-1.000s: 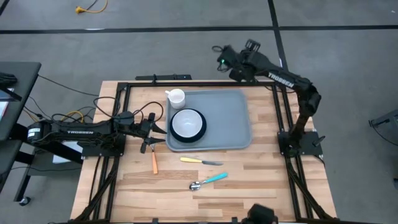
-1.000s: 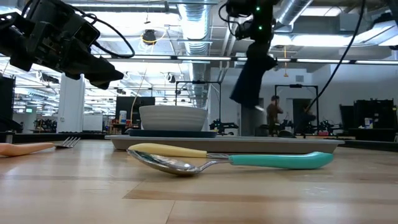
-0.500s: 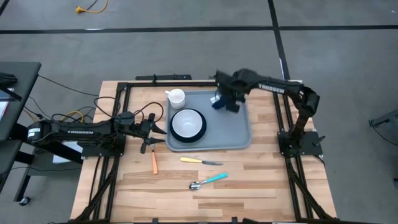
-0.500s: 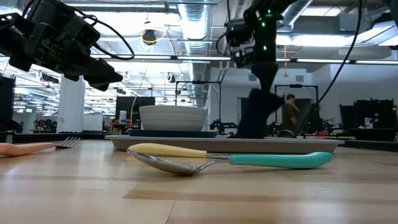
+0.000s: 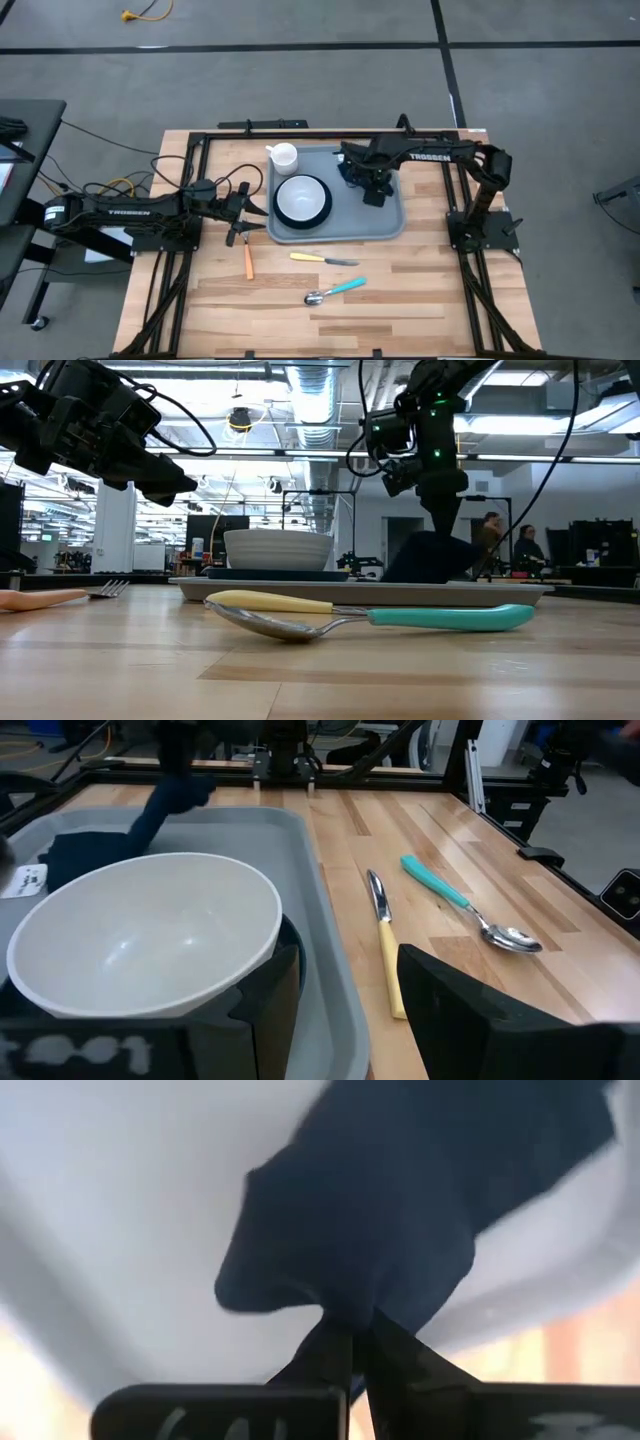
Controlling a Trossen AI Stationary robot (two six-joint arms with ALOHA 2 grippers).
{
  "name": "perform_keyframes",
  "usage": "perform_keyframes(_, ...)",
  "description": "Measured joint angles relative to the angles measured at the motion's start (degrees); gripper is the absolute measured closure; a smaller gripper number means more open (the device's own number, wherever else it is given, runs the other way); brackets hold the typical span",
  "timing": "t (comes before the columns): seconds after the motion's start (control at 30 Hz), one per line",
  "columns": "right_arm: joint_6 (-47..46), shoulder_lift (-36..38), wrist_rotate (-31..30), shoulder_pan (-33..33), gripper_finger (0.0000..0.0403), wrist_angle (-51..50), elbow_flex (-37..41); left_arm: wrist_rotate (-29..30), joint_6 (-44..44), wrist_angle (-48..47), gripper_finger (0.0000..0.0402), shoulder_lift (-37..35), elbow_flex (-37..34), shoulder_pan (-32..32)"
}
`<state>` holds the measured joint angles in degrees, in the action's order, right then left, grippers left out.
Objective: Set up tray
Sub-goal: Put the black napkin on the gray tray beside the black plate
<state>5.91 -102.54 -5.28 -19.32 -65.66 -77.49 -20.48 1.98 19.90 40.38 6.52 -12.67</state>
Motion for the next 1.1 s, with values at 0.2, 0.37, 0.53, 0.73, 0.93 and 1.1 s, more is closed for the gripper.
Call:
perform_keyframes(0.2, 0.0, 0.0, 10.4, 3.4, 0.0403, 2.1, 0.0, 0.0, 0.0, 0.0, 0.0242, 0.0, 0.0, 0.0)
perform_keyframes(0.37, 0.0, 0.0, 11.4, 5.5, 0.0403, 5.1, 0.0, 0.1, 0.0, 0.0, 0.0242, 0.0, 0.0, 0.0)
perform_keyframes(0.53, -1.2, -1.9, 11.3, 4.8, 0.0403, 5.8, 0.0, 0.2, 0.1, 0.0, 0.0242, 0.0, 0.0, 0.0)
perform_keyframes(0.73, -1.4, -8.2, 9.6, 2.7, 0.0403, 3.3, -0.1, 0.2, 0.2, 0.2, 0.0242, 0.0, 0.0, 0.0)
perform_keyframes(0.93, -1.7, -12.6, 8.0, 1.4, 0.0403, 4.4, -0.7, 0.4, 0.3, -0.6, 0.0242, 0.1, 0.0, 0.1)
perform_keyframes(1.1, -3.7, -12.7, 7.7, 0.7, 0.0403, 4.5, -0.9, 0.4, 0.6, -0.7, 0.0242, 0.1, 0.0, 0.2)
